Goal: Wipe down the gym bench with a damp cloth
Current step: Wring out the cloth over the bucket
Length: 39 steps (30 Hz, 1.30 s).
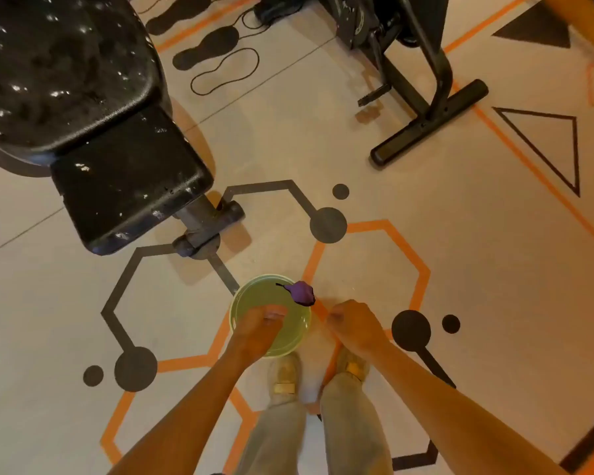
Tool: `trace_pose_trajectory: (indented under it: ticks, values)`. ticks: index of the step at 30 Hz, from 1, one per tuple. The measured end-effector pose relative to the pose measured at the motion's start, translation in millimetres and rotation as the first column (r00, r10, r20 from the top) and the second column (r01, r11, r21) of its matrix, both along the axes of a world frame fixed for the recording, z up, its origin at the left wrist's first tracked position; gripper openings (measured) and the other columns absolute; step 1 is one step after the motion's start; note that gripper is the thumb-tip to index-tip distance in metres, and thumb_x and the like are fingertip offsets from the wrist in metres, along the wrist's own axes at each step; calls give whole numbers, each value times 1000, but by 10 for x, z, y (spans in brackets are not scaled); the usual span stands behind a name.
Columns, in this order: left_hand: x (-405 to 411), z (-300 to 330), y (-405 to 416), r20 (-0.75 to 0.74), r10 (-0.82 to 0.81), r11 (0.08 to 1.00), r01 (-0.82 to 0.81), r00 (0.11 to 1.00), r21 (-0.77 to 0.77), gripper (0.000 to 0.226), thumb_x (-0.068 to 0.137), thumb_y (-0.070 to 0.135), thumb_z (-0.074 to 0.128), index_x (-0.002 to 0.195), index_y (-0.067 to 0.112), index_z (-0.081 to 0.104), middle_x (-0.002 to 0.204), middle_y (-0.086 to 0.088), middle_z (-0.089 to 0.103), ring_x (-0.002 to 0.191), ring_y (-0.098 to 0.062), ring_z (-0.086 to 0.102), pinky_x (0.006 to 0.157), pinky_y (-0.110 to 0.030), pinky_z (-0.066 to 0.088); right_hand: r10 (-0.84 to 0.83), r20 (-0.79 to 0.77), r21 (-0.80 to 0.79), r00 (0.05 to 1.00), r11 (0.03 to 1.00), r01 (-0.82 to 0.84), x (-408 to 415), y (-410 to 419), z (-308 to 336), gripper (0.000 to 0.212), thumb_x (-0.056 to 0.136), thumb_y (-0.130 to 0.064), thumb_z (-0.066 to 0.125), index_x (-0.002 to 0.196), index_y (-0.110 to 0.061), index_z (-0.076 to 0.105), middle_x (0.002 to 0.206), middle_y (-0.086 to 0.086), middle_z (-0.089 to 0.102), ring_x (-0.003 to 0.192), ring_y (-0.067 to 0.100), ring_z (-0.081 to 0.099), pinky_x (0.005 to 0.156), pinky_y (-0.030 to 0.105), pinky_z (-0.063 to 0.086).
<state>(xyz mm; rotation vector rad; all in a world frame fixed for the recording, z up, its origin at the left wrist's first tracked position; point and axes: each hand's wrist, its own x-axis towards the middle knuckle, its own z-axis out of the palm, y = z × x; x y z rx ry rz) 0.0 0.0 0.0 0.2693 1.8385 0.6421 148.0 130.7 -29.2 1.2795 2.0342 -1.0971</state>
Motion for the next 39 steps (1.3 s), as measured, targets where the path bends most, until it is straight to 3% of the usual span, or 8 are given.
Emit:
trace_pose_trajectory:
  ticks: [5,10,17,24,30,35,37,39]
  values:
    - [40,-674,-16,-1,111,993,-111,994,-42,26,93,0,51,109,11,68,107,-3,63,91,-13,58,62,-2,43,100,-20,44,995,994,-99,-206,121,-641,26,97,-25,44,98,-14,67,103,9,67,97,28,63,73,30,43]
    - [84,-1230,-92,-26,103,995,-103,994,-4,28,93,-2,52,115,9,65,116,-8,62,87,-10,58,61,0,43,310,10,89,951,947,-309,-391,152,-1327,38,99,-19,37,135,-21,49,136,6,54,121,29,51,98,36,40]
    - [110,-1619,-320,0,132,991,-132,991,34,26,94,8,55,103,30,66,106,11,66,94,-7,62,74,-9,47,461,7,105,887,882,-459,-764,110,-1810,61,95,-8,45,151,-19,22,133,18,52,122,38,48,94,40,41]
    - [130,-1686,-392,19,123,992,-123,992,13,23,95,12,56,105,29,68,106,10,68,97,-4,63,71,-3,47,583,204,188,786,765,-616,-794,177,-1844,27,100,-16,43,126,-12,48,123,14,57,115,33,53,91,38,40]
    - [106,-1494,-291,70,239,971,-239,969,-6,25,96,9,54,116,21,62,113,-8,68,111,-24,61,87,-22,46,407,-59,186,912,902,-390,-568,143,-1658,22,92,-17,52,115,-18,51,104,4,64,108,30,49,87,37,31]
    - [183,-985,-95,190,281,958,-287,941,2,45,95,2,53,138,14,43,97,-10,65,89,-11,57,65,-4,43,64,-320,-63,945,994,-89,-455,150,-1053,13,87,-1,57,91,-13,60,84,-2,62,81,23,60,75,23,43]
    - [229,-730,-7,256,321,941,-337,912,19,58,88,1,64,139,12,39,109,-17,65,93,-17,58,71,-10,46,-148,-367,-243,918,968,59,-452,163,-710,22,86,7,57,79,-14,59,79,2,60,73,15,55,64,9,40]
    - [252,-470,58,272,330,933,-356,904,49,73,69,18,78,132,21,43,116,-18,63,104,-25,59,86,-29,50,-302,-392,-369,869,917,152,-461,186,-350,30,86,10,58,75,-17,58,80,8,60,74,16,55,66,14,41]
